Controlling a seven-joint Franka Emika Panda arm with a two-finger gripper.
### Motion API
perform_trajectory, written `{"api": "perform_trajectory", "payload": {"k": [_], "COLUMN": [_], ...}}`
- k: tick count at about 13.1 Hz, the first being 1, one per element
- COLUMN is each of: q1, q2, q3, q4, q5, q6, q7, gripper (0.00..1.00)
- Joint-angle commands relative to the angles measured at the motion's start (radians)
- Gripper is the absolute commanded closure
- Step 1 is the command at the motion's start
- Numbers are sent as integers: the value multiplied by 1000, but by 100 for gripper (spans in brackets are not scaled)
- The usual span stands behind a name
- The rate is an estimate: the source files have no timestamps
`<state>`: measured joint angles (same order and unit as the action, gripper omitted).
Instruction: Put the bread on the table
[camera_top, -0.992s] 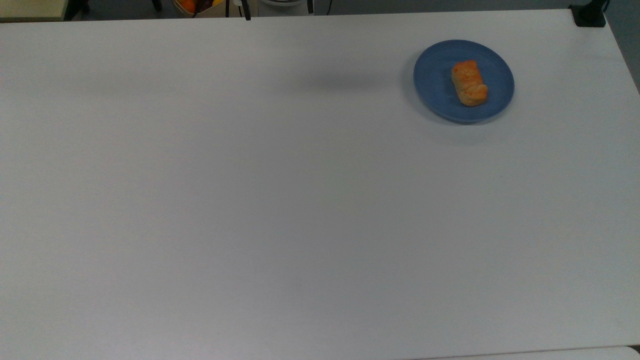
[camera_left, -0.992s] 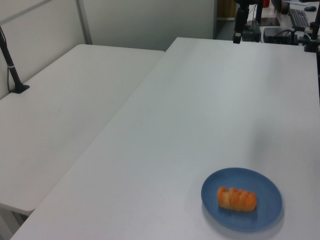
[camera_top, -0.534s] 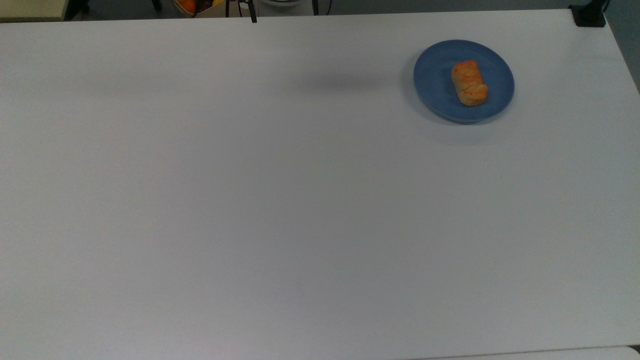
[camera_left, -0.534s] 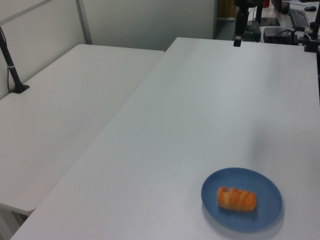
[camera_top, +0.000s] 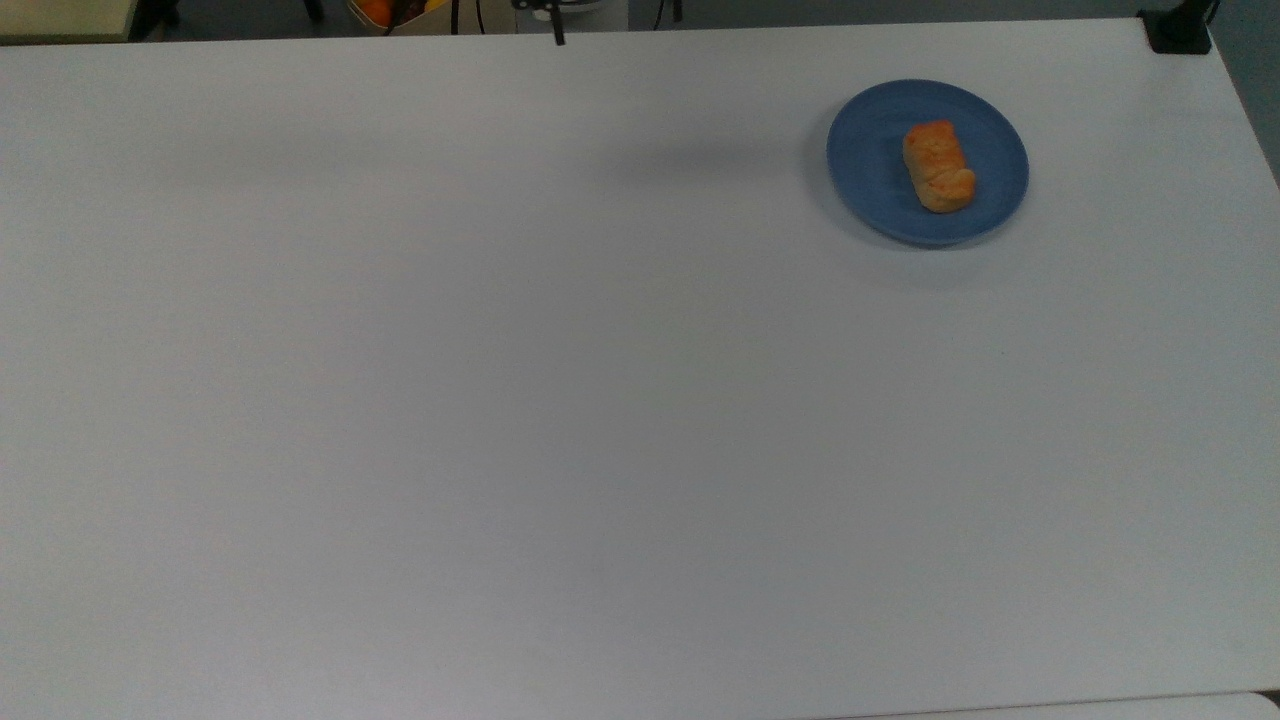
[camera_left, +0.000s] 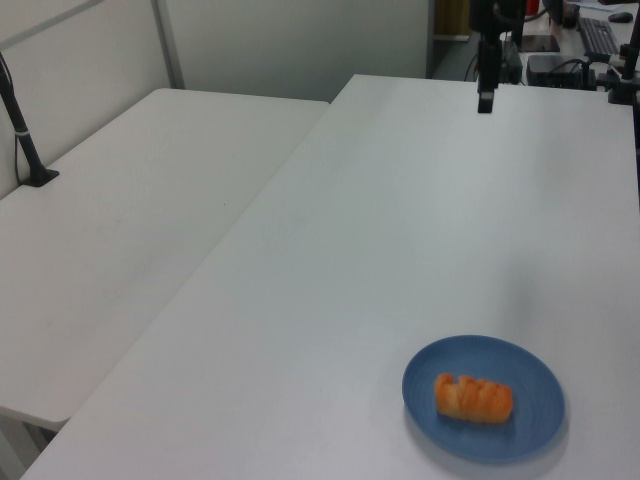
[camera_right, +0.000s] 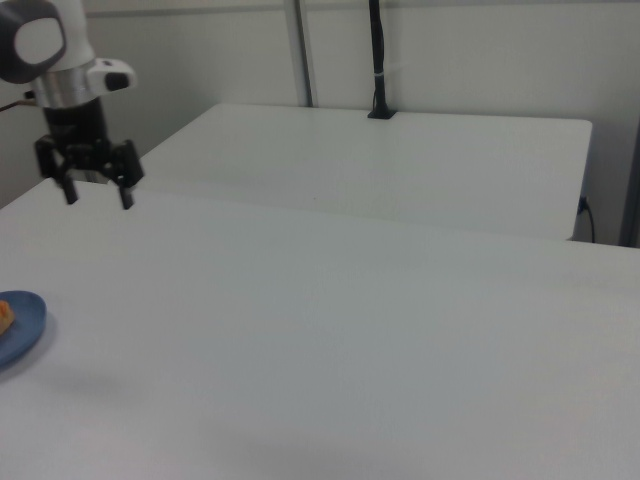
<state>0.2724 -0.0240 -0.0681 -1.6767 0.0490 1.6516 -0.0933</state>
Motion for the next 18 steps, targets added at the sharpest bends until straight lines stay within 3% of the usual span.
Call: {"api": "perform_trajectory", "payload": {"k": [1,5,7,9,12,18], "q1": [37,41,51,103,180,197], "q2": [-1,58,88,133,220,286], "q3": [83,235,277,284,292,367], "q4": [-20,-20,-20,-17,-20,-127], "q5": [29,48,51,58,57,2], "q6": [-38,-27,-19,-15,104,379], "q7": [29,183,231,256,404,526], "gripper": [0,0,0,0,0,0]}}
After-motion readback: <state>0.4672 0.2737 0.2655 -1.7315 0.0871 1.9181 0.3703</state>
